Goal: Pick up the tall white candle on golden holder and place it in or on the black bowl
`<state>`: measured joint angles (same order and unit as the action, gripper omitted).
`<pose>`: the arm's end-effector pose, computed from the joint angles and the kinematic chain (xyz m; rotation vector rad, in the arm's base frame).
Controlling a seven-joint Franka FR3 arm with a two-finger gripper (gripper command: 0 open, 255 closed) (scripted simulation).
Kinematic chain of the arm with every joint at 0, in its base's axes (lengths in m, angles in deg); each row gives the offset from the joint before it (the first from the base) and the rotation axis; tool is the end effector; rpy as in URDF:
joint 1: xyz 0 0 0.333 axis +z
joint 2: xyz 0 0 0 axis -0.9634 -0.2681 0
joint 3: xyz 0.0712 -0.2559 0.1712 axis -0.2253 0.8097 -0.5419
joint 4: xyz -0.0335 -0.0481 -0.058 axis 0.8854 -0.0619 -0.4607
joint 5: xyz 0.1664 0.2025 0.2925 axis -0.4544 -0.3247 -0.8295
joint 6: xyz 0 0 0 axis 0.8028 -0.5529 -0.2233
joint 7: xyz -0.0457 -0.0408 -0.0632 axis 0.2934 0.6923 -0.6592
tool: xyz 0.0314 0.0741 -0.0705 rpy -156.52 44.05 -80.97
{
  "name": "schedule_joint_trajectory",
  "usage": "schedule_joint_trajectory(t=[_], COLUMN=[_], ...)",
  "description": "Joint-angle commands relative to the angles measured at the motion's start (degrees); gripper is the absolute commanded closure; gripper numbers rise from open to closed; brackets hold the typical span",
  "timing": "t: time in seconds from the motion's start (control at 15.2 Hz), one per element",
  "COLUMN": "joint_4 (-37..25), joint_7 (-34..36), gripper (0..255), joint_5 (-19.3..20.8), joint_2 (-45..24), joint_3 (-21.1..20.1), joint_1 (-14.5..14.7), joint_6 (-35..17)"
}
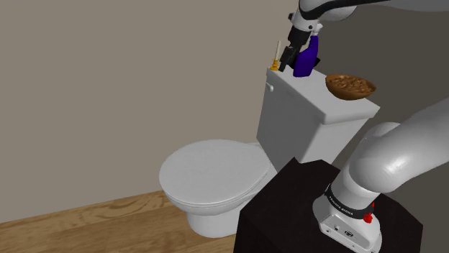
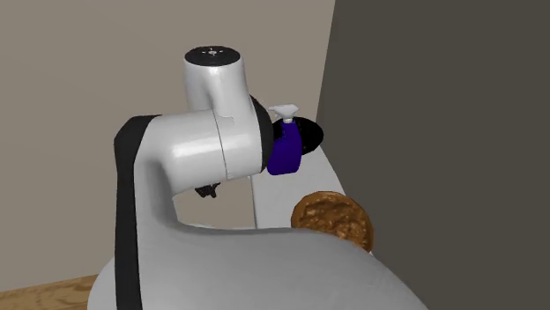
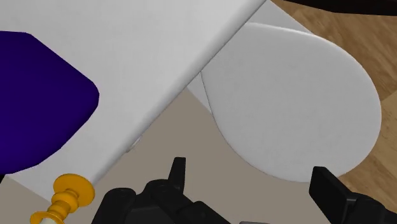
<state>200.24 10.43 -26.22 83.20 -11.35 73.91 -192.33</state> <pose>0.4006 -0.1956 0.5581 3.0984 0.2646 0.3068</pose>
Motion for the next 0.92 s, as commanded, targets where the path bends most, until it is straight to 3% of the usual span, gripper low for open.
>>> schedule_joint_trajectory(t=[0.0, 0.4, 0.66, 0.86], joint_4=[-2.47, -12.77, -21.55, -29.42], joint_7=[-3.41, -15.03, -24.02, -30.61], gripper=[0, 0, 0, 0], joint_5=[-1.75, -11.21, -21.17, -30.04], joint_2=[-3.04, -14.15, -23.37, -31.31], joint_3=[2.71, 11.06, 16.04, 18.36], joint_1=[0.51, 2.52, 2.57, 0.41], joint_6=[-2.0, -5.04, -4.38, -1.99])
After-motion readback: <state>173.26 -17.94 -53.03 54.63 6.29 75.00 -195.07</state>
